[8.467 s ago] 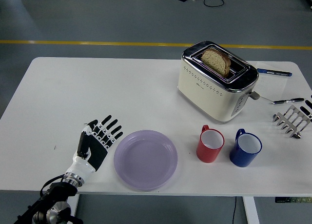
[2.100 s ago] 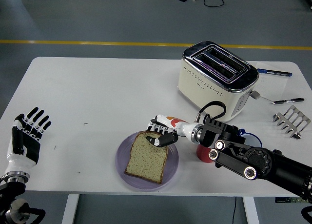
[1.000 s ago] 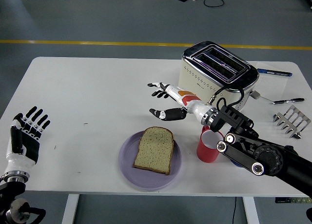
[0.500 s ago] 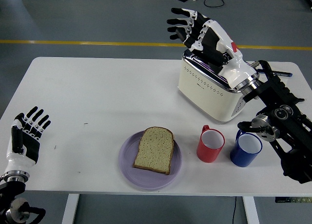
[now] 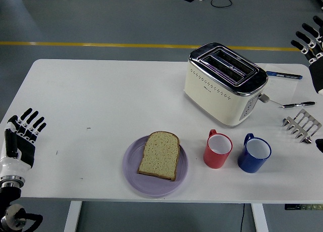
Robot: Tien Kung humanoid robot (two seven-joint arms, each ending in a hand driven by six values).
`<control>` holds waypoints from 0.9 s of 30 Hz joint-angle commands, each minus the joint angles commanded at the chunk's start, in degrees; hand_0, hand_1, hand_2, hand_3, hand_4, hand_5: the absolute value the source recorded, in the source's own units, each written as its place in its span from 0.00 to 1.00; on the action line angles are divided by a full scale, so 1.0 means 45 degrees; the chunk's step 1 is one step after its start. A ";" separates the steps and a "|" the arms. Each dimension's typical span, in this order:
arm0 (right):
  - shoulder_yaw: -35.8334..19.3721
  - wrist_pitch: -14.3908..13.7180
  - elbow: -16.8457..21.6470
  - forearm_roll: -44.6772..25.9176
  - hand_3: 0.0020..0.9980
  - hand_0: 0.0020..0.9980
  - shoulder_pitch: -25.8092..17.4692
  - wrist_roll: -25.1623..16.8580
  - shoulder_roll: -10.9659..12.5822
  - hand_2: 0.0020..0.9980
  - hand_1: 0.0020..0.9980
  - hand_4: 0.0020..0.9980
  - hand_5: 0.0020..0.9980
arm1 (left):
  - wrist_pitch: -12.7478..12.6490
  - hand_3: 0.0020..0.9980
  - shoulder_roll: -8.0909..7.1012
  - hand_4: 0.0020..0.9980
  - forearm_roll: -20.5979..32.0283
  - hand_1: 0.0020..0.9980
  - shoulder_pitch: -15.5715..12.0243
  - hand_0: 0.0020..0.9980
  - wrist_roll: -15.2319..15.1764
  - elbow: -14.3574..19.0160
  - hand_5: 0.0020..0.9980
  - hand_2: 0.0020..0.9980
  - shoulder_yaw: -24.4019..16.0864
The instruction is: Push plate across desktop,pick up the break from the machine,place the break in the plate
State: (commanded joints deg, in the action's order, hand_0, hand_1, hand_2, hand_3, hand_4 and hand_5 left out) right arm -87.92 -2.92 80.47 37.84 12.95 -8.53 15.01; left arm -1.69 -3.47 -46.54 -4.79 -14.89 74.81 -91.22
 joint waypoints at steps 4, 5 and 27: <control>-0.0431 0.0148 -0.0331 0.0059 0.76 0.73 -0.1117 0.0161 -0.0255 0.74 0.72 0.55 0.42 | 0.0001 0.76 0.0020 0.46 -0.0005 0.77 0.0000 0.79 -0.0006 0.0045 1.00 0.82 -0.0076; -0.0540 0.0223 -0.0441 0.0149 0.76 0.73 -0.1418 0.0216 -0.0357 0.74 0.72 0.55 0.42 | 0.0001 0.76 0.0030 0.46 -0.0014 0.77 -0.0008 0.79 -0.0004 0.0064 1.00 0.82 -0.0094; -0.1586 0.0756 -0.0658 0.0270 0.76 0.74 -0.3093 0.0533 -0.0742 0.75 0.73 0.53 0.47 | 0.0045 0.76 0.0110 0.46 -0.0141 0.77 0.0015 0.79 0.0014 0.0274 1.00 0.82 -0.0226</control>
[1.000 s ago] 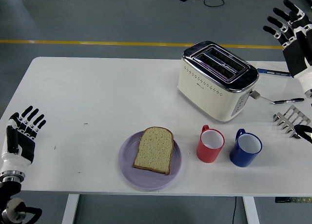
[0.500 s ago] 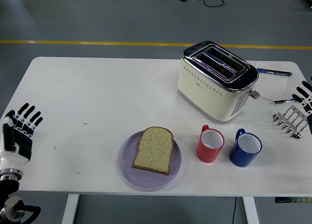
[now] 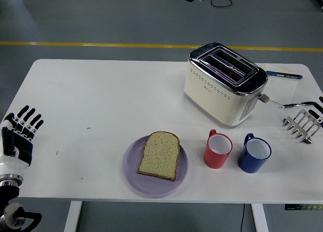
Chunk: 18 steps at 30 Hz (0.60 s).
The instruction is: Push plate across desktop,pick up the break from the machine,place the break in the plate
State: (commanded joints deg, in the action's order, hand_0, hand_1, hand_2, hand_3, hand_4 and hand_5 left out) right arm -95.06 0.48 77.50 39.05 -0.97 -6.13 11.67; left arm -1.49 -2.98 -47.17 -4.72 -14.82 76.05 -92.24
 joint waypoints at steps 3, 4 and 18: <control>-0.0022 0.0005 0.0031 -0.0017 0.76 0.74 0.0001 -0.0006 0.0014 0.75 0.73 0.53 0.47 | 0.0033 0.76 0.0012 0.46 -0.0023 0.77 0.0053 0.79 0.0010 0.0041 1.00 0.82 -0.0011; -0.0020 0.0006 0.0020 -0.0027 0.76 0.74 0.0011 -0.0003 0.0012 0.75 0.73 0.53 0.47 | 0.0055 0.76 0.0019 0.46 -0.0037 0.77 0.0071 0.79 0.0023 0.0055 1.00 0.82 -0.0024; -0.0002 0.0204 -0.0158 -0.0323 0.73 0.73 0.0076 -0.0023 -0.0016 0.72 0.71 0.52 0.50 | 0.0683 0.77 0.0127 0.48 -0.0070 0.79 0.0072 0.80 0.0315 0.0285 1.00 0.82 -0.0596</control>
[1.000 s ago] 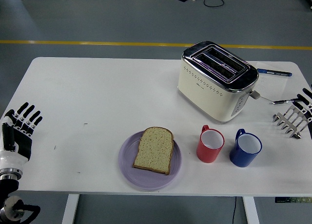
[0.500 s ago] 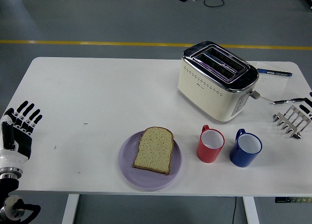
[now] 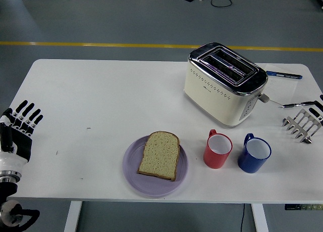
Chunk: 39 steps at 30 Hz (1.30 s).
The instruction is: Push plate across desktop,pick up the break from the machine,place the break in the plate
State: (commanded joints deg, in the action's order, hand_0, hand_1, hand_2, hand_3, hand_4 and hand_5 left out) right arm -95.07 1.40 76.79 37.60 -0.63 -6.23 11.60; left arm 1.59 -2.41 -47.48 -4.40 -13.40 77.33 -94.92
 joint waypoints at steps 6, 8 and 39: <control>-0.0080 -0.0028 -0.0024 -0.0020 0.73 0.73 0.0068 -0.0003 -0.0022 0.72 0.71 0.51 0.51 | 0.0250 0.77 -0.0017 0.48 -0.0157 0.79 0.0052 0.80 0.0195 0.0114 1.00 0.82 -0.0339; -0.0099 -0.0023 -0.0034 -0.0018 0.73 0.73 0.0091 0.0008 -0.0031 0.72 0.71 0.51 0.51 | 0.0264 0.77 -0.0013 0.48 -0.0193 0.79 0.0057 0.80 0.0240 0.0150 1.00 0.82 -0.0399; -0.0567 -0.0153 -0.0140 0.0159 0.69 0.71 0.0491 0.0093 -0.0364 0.70 0.68 0.51 0.52 | 0.1217 0.80 0.0031 0.51 -0.0605 0.80 0.0389 0.81 0.1303 0.0367 1.00 0.83 -0.0952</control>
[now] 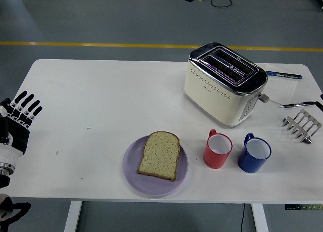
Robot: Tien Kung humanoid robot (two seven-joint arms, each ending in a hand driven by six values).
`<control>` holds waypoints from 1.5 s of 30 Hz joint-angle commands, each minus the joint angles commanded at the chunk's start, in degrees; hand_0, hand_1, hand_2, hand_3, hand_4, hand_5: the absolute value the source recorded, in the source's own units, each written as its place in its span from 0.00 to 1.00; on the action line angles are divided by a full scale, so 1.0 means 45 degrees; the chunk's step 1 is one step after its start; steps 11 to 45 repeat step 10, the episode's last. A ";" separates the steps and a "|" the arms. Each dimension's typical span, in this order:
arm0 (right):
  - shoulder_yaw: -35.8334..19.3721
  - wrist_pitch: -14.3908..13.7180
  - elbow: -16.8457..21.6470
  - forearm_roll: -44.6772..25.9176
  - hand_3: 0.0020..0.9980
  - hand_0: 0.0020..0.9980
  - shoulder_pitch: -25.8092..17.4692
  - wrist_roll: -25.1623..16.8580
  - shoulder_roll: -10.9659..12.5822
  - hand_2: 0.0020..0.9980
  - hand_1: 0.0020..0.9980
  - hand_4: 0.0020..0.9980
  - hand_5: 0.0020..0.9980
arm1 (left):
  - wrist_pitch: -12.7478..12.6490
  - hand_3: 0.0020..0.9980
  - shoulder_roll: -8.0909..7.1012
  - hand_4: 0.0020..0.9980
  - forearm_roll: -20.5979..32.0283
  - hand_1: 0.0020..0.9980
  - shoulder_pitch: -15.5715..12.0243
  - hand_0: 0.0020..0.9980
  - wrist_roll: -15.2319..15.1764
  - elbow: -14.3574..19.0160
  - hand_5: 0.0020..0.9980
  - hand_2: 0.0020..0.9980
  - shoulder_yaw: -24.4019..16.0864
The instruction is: Push plate across desktop,pick up the break from the machine,place the break in the plate
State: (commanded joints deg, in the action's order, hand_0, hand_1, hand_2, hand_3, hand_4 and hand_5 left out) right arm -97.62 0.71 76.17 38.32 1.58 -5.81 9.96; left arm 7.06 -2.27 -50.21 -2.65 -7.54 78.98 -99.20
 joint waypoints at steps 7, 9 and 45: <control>-0.0003 0.0163 0.0269 -0.0838 0.68 0.71 0.0082 0.0179 0.0018 0.70 0.68 0.50 0.51 | 0.0114 0.79 0.0021 0.52 0.0024 0.81 0.0047 0.81 0.0078 -0.0118 1.00 0.83 -0.0015; -0.0024 0.0140 0.0281 -0.0835 0.68 0.71 0.0089 0.0201 0.0032 0.70 0.68 0.50 0.51 | 0.0125 0.79 0.0026 0.52 0.0031 0.81 0.0068 0.81 0.0095 -0.0144 1.00 0.83 -0.0017; -0.0035 0.0126 0.0278 -0.0834 0.68 0.71 0.0090 0.0208 0.0034 0.70 0.68 0.50 0.51 | 0.0127 0.79 0.0029 0.52 0.0033 0.81 0.0078 0.81 0.0104 -0.0157 1.00 0.83 -0.0018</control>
